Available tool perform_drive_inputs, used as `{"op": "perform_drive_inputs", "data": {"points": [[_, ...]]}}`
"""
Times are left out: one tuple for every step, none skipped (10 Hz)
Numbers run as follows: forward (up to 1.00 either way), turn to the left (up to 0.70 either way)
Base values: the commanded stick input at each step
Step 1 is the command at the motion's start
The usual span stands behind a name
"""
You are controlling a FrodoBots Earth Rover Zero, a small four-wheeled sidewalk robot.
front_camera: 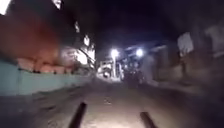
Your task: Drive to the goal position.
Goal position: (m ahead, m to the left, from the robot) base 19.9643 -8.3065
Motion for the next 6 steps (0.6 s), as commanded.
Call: {"op": "perform_drive_inputs", "data": {"points": [[1.0, 0.02], [1.0, 0.02], [1.0, 0.02], [1.0, 0.02], [1.0, 0.02], [1.0, 0.02]]}}
